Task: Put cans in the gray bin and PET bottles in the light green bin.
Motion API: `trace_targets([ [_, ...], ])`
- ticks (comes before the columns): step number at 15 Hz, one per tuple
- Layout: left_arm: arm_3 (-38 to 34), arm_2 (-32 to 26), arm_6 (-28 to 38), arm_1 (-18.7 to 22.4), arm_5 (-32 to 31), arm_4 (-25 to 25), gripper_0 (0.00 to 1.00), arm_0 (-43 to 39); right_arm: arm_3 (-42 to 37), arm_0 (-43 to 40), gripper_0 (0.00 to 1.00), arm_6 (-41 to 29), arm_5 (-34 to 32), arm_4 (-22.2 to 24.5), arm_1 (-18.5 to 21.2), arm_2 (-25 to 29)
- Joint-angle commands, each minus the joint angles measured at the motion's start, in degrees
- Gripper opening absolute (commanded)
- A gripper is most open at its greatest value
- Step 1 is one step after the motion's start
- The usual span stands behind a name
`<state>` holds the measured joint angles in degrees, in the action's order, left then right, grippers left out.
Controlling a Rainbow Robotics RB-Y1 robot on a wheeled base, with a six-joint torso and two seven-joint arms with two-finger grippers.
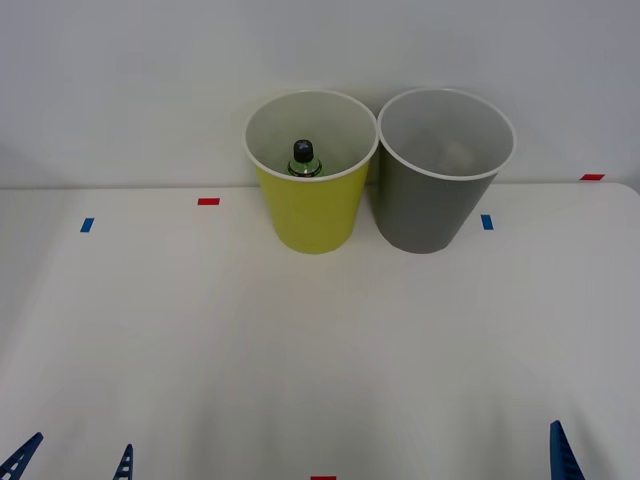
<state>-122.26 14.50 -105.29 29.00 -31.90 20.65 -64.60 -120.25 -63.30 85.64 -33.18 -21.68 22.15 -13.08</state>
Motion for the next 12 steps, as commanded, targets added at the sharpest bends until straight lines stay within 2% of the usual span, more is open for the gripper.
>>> trace_targets([
  [1, 0.0, 0.0, 0.0, 0.0, 0.0, 0.0, 0.91, 0.0, -0.1, -1.7, 1.00, -0.4, -0.6, 2.4, 0.0, -0.7],
  [6, 0.0, 0.0, 0.0, 0.0, 0.0, 0.0, 0.90, 0.0, 1.7, -3.2, 1.00, -1.7, -4.1, 5.0, 0.0, -2.2],
  [12, 0.0, 0.0, 0.0, 0.0, 0.0, 0.0, 0.90, 0.0, 1.8, -3.3, 1.00, -1.1, -4.2, 5.9, 0.0, -2.4],
])
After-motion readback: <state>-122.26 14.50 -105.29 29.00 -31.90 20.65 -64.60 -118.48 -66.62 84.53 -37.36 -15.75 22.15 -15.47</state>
